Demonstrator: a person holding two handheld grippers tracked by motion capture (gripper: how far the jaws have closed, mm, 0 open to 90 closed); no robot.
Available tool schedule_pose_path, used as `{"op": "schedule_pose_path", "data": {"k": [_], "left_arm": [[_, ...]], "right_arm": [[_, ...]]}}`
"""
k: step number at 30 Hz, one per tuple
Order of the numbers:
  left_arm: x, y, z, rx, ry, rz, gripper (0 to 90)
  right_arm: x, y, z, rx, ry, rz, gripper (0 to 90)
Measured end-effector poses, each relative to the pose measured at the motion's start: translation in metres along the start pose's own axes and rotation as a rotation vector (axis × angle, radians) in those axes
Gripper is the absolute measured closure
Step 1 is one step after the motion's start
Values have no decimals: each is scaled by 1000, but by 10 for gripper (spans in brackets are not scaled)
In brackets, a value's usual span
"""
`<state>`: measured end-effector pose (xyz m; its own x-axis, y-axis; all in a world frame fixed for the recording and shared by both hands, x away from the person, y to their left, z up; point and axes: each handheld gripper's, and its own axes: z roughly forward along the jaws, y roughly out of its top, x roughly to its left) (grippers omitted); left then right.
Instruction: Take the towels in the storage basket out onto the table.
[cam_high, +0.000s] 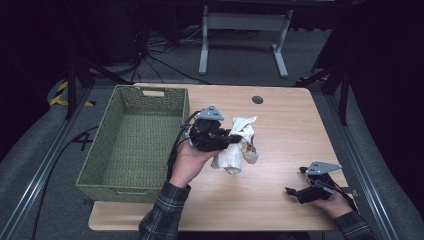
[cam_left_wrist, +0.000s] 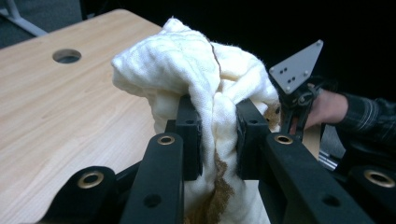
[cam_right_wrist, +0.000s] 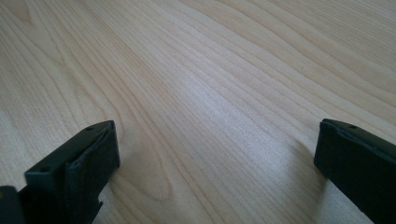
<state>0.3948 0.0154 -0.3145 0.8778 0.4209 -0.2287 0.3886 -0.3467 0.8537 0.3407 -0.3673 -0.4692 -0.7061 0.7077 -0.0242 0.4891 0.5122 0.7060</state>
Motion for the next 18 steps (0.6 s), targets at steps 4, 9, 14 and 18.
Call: {"op": "schedule_pose_path", "data": {"k": [4,9,14,18], "left_arm": [[-4,-5,13,23,-11,14,759],[-7,-14,30,58,-25,25,759],[-9,-19,42,88,-26,39,758],[-14,-27,62,136,-32,58,758]], "right_arm": [[0,0,0,-1,0,-2,4],[-1,1,1,-4,-1,-8,3],[0,1,1,-1,1,-4,3],[-1,1,1,-4,0,-10,4]]}}
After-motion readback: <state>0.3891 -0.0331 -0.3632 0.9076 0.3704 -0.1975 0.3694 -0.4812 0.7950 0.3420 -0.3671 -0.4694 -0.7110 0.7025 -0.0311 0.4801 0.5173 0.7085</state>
